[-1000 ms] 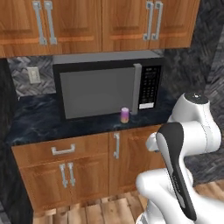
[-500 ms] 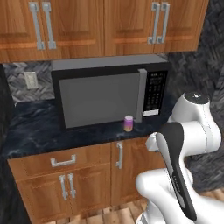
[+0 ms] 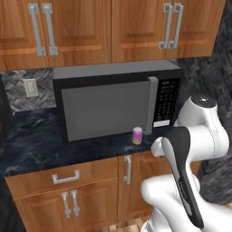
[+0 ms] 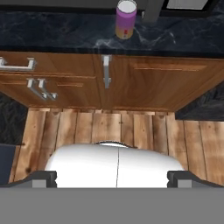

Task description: Four empty soda cans are scattered around the kitchen. Gather all the cans and cluster them next to the stove for recycling.

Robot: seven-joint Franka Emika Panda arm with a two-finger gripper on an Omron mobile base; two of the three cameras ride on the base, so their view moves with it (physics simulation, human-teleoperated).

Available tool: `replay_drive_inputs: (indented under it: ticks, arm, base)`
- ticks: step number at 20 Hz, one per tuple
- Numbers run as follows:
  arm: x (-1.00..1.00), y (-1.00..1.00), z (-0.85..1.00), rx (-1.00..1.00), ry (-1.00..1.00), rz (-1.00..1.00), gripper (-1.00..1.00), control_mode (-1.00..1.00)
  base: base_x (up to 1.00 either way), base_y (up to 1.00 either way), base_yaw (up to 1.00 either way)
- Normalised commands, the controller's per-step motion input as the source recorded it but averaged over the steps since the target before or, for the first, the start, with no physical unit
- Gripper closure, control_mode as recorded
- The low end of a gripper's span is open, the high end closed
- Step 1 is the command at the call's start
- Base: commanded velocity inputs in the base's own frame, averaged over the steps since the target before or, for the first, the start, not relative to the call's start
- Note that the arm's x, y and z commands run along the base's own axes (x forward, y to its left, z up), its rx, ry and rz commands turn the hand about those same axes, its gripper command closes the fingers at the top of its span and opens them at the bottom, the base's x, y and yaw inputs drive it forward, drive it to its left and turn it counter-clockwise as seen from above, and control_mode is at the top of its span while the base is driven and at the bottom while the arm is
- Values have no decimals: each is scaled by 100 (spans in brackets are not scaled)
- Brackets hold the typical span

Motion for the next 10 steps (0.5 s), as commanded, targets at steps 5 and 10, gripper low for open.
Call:
replay_drive_inputs:
  ticks: [5, 10]
  arm:
    - [0, 0, 0, 0, 0, 0, -100, 100]
    - [0, 0, 0, 0, 0, 0, -100, 100]
  base:
    - [39, 18, -1]
    - [32, 17, -2]
